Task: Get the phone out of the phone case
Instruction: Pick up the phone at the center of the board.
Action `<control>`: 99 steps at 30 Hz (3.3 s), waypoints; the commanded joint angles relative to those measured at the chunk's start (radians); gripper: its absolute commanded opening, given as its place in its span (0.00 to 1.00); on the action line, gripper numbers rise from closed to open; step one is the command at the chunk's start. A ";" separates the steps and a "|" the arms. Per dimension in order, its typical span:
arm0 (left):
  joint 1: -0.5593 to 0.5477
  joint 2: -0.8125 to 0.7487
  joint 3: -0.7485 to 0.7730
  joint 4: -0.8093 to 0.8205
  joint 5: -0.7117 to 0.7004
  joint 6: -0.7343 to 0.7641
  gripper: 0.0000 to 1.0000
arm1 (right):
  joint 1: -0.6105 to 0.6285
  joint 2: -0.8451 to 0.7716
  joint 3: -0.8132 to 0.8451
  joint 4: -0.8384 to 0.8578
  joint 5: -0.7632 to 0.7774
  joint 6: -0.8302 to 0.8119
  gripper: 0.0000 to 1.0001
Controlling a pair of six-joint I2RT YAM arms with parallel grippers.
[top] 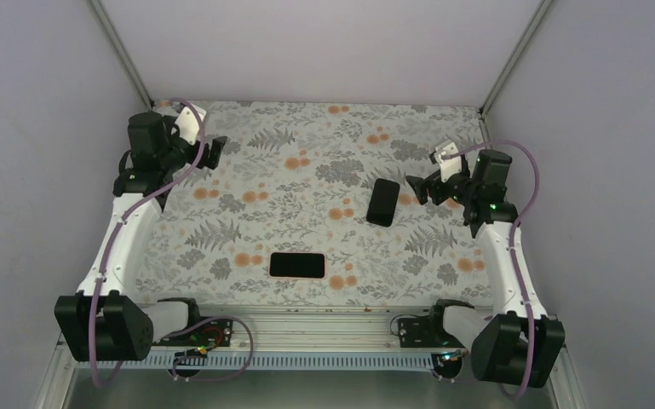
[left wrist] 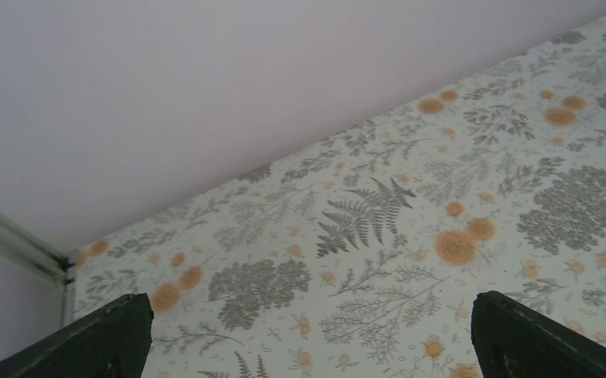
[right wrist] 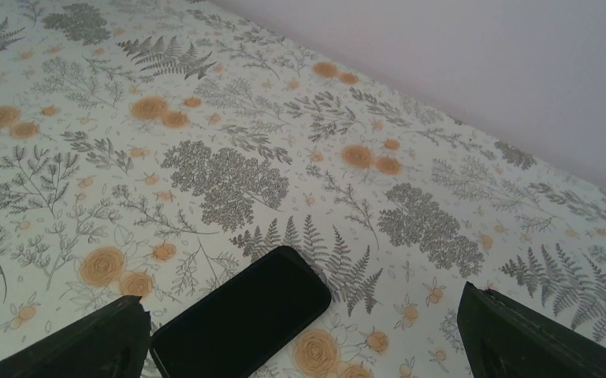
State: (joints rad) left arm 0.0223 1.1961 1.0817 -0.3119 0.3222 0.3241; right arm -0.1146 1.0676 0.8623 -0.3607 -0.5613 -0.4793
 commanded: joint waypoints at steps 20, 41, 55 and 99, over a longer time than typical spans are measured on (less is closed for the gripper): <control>0.005 -0.034 -0.053 0.041 -0.018 0.061 1.00 | -0.007 0.424 0.191 -0.275 0.387 -0.075 0.03; 0.006 -0.025 -0.088 0.045 0.009 0.082 1.00 | 0.223 0.658 0.121 -0.347 0.359 -0.110 0.04; 0.006 -0.002 -0.078 0.053 -0.015 0.079 1.00 | 0.429 0.787 0.216 -0.317 0.341 -0.085 0.03; 0.008 -0.006 -0.115 0.034 0.005 0.128 1.00 | 0.214 1.099 0.877 -0.658 0.192 -0.704 0.82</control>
State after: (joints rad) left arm 0.0261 1.1770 0.9630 -0.2714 0.3233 0.4381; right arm 0.0975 2.0556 1.6238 -0.9169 -0.3202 -1.1790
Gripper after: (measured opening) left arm 0.999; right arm 0.780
